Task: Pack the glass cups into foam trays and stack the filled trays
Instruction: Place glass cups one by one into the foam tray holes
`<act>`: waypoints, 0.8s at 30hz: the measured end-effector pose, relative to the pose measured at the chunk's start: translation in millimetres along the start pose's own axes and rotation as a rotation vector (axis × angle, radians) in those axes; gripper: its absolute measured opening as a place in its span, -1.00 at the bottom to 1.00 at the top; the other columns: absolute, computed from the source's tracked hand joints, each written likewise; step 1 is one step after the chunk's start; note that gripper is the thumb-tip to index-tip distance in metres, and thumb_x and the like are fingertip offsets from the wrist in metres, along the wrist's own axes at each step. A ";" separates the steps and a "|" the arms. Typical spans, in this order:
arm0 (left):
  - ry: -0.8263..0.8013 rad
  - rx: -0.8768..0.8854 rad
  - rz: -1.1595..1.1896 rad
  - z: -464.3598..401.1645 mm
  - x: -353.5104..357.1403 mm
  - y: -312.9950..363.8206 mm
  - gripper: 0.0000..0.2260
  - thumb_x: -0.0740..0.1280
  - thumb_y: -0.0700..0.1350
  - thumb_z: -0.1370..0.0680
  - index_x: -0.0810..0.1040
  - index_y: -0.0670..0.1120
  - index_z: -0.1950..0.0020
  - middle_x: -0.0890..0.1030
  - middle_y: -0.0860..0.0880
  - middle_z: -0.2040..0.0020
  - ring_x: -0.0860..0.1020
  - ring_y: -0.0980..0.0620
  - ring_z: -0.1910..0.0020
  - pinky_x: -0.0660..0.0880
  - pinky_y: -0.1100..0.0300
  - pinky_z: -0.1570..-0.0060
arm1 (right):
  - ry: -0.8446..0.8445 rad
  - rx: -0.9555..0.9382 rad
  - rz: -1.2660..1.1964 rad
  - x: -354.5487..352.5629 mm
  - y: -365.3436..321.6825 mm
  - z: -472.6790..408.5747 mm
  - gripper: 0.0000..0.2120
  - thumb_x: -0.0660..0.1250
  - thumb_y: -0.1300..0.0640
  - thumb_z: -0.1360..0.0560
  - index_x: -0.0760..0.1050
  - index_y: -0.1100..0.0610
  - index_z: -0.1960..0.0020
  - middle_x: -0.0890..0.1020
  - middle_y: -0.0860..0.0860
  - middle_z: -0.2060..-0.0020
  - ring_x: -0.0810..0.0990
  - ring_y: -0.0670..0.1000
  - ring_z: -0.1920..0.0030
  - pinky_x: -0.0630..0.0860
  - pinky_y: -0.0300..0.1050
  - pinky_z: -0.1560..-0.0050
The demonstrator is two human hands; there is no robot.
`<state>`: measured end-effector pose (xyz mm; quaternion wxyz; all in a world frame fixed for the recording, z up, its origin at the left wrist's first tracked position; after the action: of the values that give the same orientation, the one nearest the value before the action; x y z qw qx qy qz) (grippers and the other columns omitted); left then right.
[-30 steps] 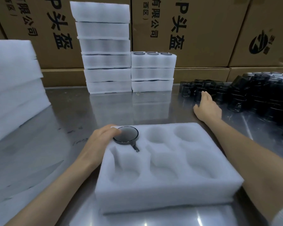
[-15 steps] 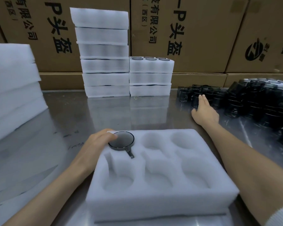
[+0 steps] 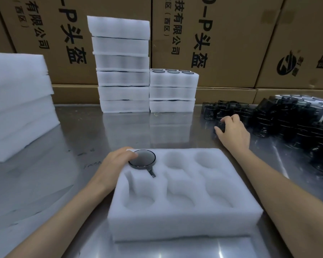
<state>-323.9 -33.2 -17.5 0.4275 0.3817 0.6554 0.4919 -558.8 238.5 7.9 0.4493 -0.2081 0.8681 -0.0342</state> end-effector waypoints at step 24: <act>0.022 0.174 0.071 35.3 -6.1 26.4 -0.78 0.26 -0.02 -0.44 0.55 0.06 -0.06 0.57 0.06 -0.11 0.49 0.07 -0.18 0.35 0.31 -0.17 | -0.321 0.142 -0.430 -64.8 -14.9 115.5 -0.42 0.33 -0.08 -0.49 0.27 -0.02 -0.46 0.29 0.07 -0.42 0.14 0.14 -0.42 0.20 0.09 -0.34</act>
<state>-286.7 -21.7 4.0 0.3678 0.4349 0.6865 0.4520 -429.1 265.0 -7.4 0.5772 -0.3581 0.7171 -0.1560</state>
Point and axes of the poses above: each hand's wrist, its own z-axis away from the middle knuckle, its own x-axis out of the palm, y = z × x, the point moved 6 cm from there along -z, towards the middle knuckle
